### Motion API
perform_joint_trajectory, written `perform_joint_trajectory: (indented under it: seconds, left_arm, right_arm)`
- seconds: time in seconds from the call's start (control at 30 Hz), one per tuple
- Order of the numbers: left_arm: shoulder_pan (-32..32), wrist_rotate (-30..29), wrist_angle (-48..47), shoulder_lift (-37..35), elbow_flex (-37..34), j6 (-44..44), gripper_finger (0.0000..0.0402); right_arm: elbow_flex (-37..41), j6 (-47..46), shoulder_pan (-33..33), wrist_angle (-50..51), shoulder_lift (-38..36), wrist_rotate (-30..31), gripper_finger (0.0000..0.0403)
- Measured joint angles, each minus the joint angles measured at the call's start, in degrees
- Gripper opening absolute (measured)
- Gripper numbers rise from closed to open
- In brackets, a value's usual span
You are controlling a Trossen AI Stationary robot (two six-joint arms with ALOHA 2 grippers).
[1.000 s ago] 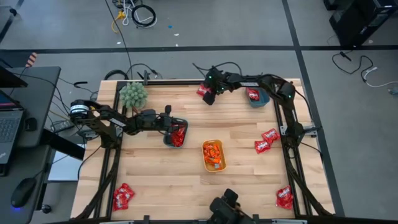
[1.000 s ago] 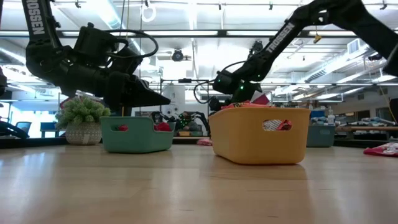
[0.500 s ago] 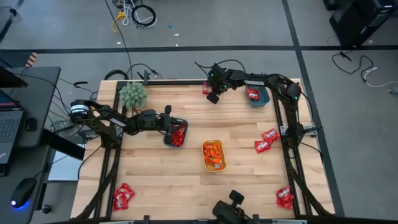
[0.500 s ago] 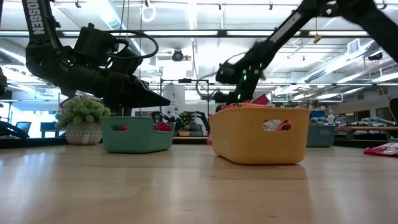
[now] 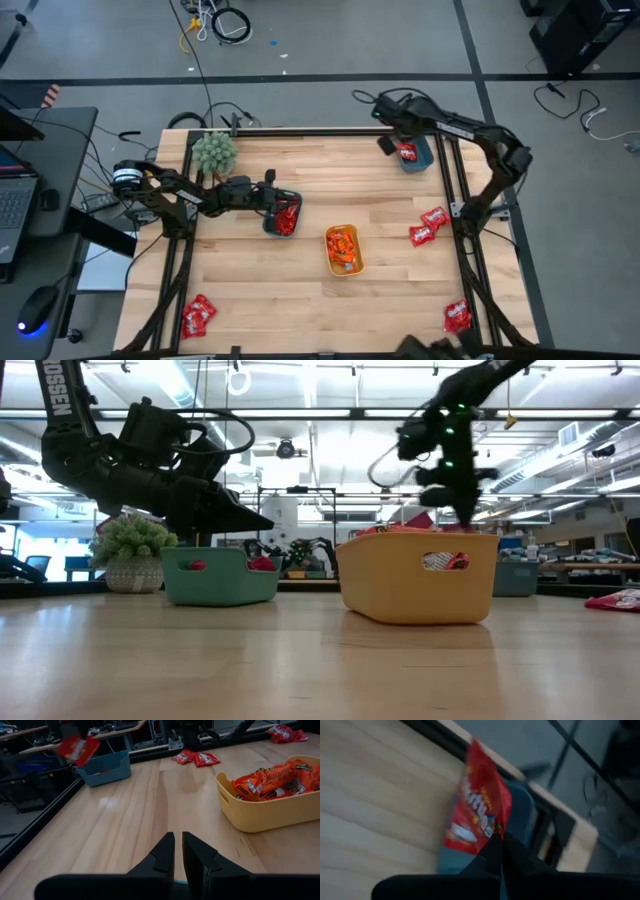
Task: Sort candy
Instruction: Put the red candy into the blue bin
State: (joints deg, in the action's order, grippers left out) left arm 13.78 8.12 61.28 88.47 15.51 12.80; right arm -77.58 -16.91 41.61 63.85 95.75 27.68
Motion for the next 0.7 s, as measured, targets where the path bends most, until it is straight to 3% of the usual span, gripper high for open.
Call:
perform_joint_trajectory:
  seconds: [0.23,0.4,0.7]
  left_arm:
    - [-0.01,0.00,0.02,0.00,-0.02,0.06,0.0037]
    - [-0.02,-0.08,0.07,0.00,-0.02,0.01,0.0037]
    - [-0.02,-0.37,2.10,0.00,-0.02,-1.09,0.0037]
  right_arm:
    - [14.37,-3.05,5.45,-5.17,-4.69,0.29,0.0000]
    - [22.92,-2.99,7.43,-14.91,-4.88,-6.24,0.0000]
    - [25.26,-4.04,1.34,-22.39,-4.90,-16.62,0.0000]
